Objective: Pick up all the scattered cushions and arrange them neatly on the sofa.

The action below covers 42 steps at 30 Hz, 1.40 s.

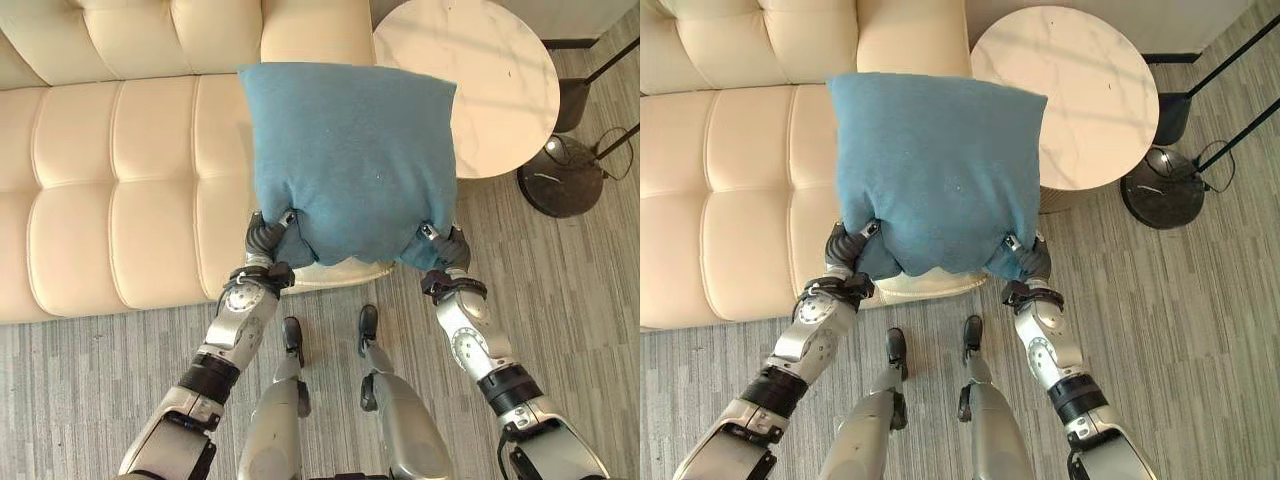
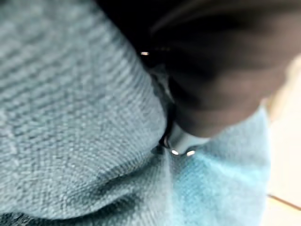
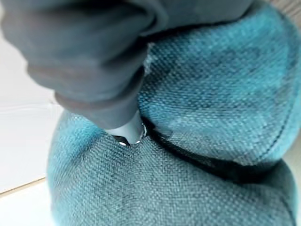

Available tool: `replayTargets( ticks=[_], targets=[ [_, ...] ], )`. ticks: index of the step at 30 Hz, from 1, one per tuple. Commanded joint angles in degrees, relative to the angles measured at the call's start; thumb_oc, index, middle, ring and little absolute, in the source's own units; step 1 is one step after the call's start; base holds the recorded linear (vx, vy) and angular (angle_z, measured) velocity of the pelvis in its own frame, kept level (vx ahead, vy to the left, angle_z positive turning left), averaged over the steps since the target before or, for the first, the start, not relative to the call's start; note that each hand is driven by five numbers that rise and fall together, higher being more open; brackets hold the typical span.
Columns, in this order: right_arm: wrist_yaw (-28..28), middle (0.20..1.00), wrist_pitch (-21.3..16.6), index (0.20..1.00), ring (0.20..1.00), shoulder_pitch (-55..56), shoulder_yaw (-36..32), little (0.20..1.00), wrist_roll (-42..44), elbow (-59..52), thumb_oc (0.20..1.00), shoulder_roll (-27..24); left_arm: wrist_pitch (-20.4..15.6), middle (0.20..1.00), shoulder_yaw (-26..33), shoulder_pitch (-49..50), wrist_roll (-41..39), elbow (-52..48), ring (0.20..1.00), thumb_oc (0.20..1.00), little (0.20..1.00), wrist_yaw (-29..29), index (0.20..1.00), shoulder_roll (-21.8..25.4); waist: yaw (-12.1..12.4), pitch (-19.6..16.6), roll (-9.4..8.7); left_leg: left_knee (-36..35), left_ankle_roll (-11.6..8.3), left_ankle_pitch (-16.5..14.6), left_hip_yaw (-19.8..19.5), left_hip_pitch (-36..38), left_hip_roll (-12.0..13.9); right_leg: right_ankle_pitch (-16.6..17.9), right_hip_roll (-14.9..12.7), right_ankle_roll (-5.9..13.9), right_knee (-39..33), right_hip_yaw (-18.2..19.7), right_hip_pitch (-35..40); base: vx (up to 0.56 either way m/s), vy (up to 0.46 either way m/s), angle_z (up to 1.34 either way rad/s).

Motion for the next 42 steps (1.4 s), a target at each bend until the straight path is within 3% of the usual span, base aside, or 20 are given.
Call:
replayTargets(
  ticks=[1,7,11,14,18,21,23,25,26,28,30,33,37,42],
  targets=[
    [11.7,0.200,-2.3,0.200,0.200,0.2,6.7,0.200,1.3,-15.2,0.200,8.1,-3.2,0.200,-5.1,0.4,-2.9,-12.2,0.200,0.200,0.200,-8.2,0.200,-6.5,0.3,-5.0,0.23,2.9,-1.61,-6.7,-2.8,0.4,0.0,-10.7,-2.2,4.97,4.1,0.2,3.1,0.07,0.082,-0.05],
    [18.4,0.200,0.1,0.200,0.200,11.3,5.8,0.200,3.3,-26.8,0.200,3.8,-1.7,0.200,-4.8,10.9,-6.9,-21.2,0.200,0.200,0.200,-14.1,0.200,-3.6,-0.6,-10.8,0.89,0.7,-0.12,-7.8,-2.9,6.5,-1.5,-11.7,-3.1,5.94,5.0,0.4,7.9,0.04,0.124,0.05],
    [19.8,0.200,0.2,0.200,0.200,14.1,5.5,0.200,3.3,-29.7,0.200,3.4,-1.6,0.200,-4.4,13.4,-6.6,-23.1,0.200,0.200,0.200,-14.9,0.200,-2.3,-0.7,-11.0,1.22,-0.1,0.51,-8.1,-1.9,8.6,-1.9,-11.8,-3.4,6.61,6.9,0.5,8.0,-0.04,0.109,0.03],
    [21.1,0.200,0.5,0.200,0.200,15.4,5.8,0.200,4.2,-31.7,0.200,3.5,-1.5,0.200,-3.8,15.5,-7.5,-24.5,0.200,0.200,0.200,-15.9,0.200,-1.3,-0.5,-9.8,1.89,0.1,0.99,-7.7,-1.0,8.5,-1.2,-12.4,-3.5,7.38,12.4,0.3,6.3,-0.15,0.043,-0.11],
    [23.6,0.200,1.5,0.200,0.200,17.7,6.9,0.200,6.6,-32.7,0.200,2.5,-0.6,0.200,-3.5,19.0,-9.9,-25.3,0.200,0.200,0.200,-18.5,0.200,0.2,0.4,-9.6,3.60,0.7,1.27,-6.0,-0.2,7.4,0.0,-16.8,-2.2,6.37,21.9,0.2,6.8,-0.16,0.019,-0.20],
    [25.3,0.200,2.1,0.200,0.200,20.2,6.7,0.200,7.8,-33.4,0.200,1.7,0.0,0.200,-1.9,23.0,-11.2,-26.6,0.200,0.200,0.200,-20.0,0.200,1.2,1.4,-12.0,3.90,0.9,1.11,-5.2,0.0,6.7,0.1,-19.9,-0.9,5.60,23.4,1.9,11.3,-0.09,-0.083,-0.11],
    [25.5,0.200,2.2,0.200,0.200,21.1,6.2,0.200,8.1,-33.1,0.200,1.4,0.0,0.200,-0.9,24.7,-11.7,-26.8,0.200,0.200,0.200,-20.4,0.200,1.2,2.4,-13.2,3.53,1.5,0.83,-4.5,0.1,5.6,-0.5,-20.7,-0.1,5.49,21.1,3.6,15.3,-0.14,-0.178,-0.11],
    [25.2,0.200,1.8,0.200,0.200,20.5,6.0,0.200,8.2,-33.6,0.200,1.6,-0.4,0.200,0.4,25.6,-11.8,-27.2,0.200,0.200,0.200,-19.4,0.200,0.8,3.9,-14.6,3.29,2.6,-0.30,-2.2,0.3,2.7,0.2,-23.9,1.4,3.42,13.2,3.8,19.2,-0.16,-0.231,-0.06],
    [25.2,0.200,1.8,0.200,0.200,20.5,6.0,0.200,8.2,-33.5,0.200,1.6,-0.4,0.200,0.4,25.7,-11.8,-27.2,0.200,0.200,0.200,-19.3,0.200,0.8,3.8,-14.6,3.29,2.6,-0.32,-2.2,0.3,2.7,0.2,-23.8,1.4,3.40,13.1,3.7,19.3,-0.12,-0.176,-0.13],
    [24.4,0.200,0.8,0.200,0.200,20.0,5.8,0.200,8.3,-33.9,0.200,1.6,-0.6,0.200,0.2,25.6,-12.3,-27.5,0.200,0.200,0.200,-18.5,0.200,0.5,3.9,-14.2,4.01,3.6,-2.06,0.3,0.0,0.9,1.6,-24.7,3.6,1.74,10.6,4.5,19.6,-0.19,-0.213,-0.03],
    [24.0,0.200,-0.6,0.200,0.200,19.2,5.8,0.200,9.9,-34.6,0.200,1.7,-1.0,0.200,0.3,25.5,-13.2,-28.2,0.200,0.200,0.200,-17.6,0.200,0.0,3.4,-12.8,5.42,3.5,-4.37,3.1,-0.8,-0.6,3.2,-24.9,5.6,0.20,9.4,3.0,19.5,-0.26,-0.261,0.03],
    [23.5,0.200,-1.1,0.200,0.200,18.5,5.8,0.200,10.5,-34.5,0.200,1.6,-1.4,0.200,0.4,25.2,-13.4,-28.7,0.200,0.200,0.200,-17.4,0.200,-0.2,2.9,-11.6,6.20,2.8,-5.35,4.0,-1.5,-1.3,3.8,-24.7,5.9,-0.33,9.9,1.4,18.7,-0.27,-0.131,0.34],
    [23.5,0.200,-1.3,0.200,0.200,17.6,5.9,0.200,10.3,-34.3,0.200,0.5,-1.7,0.200,1.3,25.1,-13.0,-29.3,0.200,0.200,0.200,-17.8,0.200,-0.3,1.8,-11.1,5.41,6.5,-4.10,0.6,-2.4,-0.3,3.8,-23.0,3.9,-0.12,10.1,-1.2,16.9,-0.19,-0.046,0.39],
    [24.4,0.200,-1.0,0.200,0.200,16.9,6.0,0.200,8.4,-35.1,0.200,-0.7,-1.8,0.200,1.2,24.8,-12.6,-29.4,0.200,0.200,0.200,-18.8,0.200,-1.0,0.2,-12.4,3.41,13.8,-3.29,-6.9,0.0,4.6,5.9,-21.4,0.8,-0.05,8.3,-4.5,16.3,-0.13,-0.003,0.44]
  ],
)
